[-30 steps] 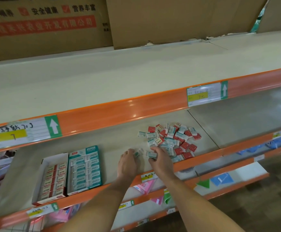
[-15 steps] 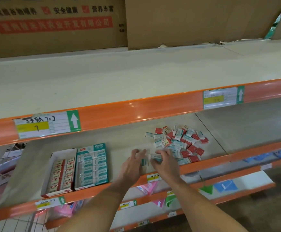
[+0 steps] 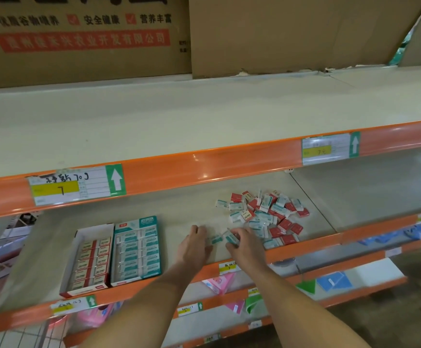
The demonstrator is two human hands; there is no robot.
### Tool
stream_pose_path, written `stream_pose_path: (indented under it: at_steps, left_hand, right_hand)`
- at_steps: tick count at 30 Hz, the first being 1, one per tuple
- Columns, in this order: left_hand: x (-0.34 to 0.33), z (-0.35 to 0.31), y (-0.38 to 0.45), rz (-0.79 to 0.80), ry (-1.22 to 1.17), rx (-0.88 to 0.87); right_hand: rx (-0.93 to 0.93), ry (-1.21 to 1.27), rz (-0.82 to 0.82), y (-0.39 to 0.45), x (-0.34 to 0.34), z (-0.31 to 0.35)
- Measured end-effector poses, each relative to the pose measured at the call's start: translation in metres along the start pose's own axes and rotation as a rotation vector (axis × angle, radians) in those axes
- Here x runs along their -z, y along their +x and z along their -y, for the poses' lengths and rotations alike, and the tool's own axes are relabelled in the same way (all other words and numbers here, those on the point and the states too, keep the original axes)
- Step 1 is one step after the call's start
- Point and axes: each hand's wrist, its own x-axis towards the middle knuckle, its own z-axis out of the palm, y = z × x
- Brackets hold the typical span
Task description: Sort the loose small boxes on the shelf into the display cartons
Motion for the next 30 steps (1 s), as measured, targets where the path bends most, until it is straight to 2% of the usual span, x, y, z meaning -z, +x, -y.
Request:
stream_pose_path:
  at_steps: [6, 17, 21, 30]
  left_hand:
    - [-0.001, 0.005, 0.005, 0.044, 0.034, -0.02]
    - [0.03, 0.028, 0.0, -0.061, 0.062, -0.125]
    - [0.055, 0.049, -0.002, -0.132, 0.044, -0.1]
    - [0.088, 0.116, -0.028, -0.155, 0.125, 0.024]
  right_hand:
    - [0.012, -0.162, -0.021, -0.003, -0.002, 0.015]
    - [0.14, -0.229, -0.012, 0.004, -0.003, 0.031]
    - [0.199, -0.222, -0.008, 0.013, -0.008, 0.062]
    - [0.332, -0.135, 0.082, 0.016, -0.042, 0.124]
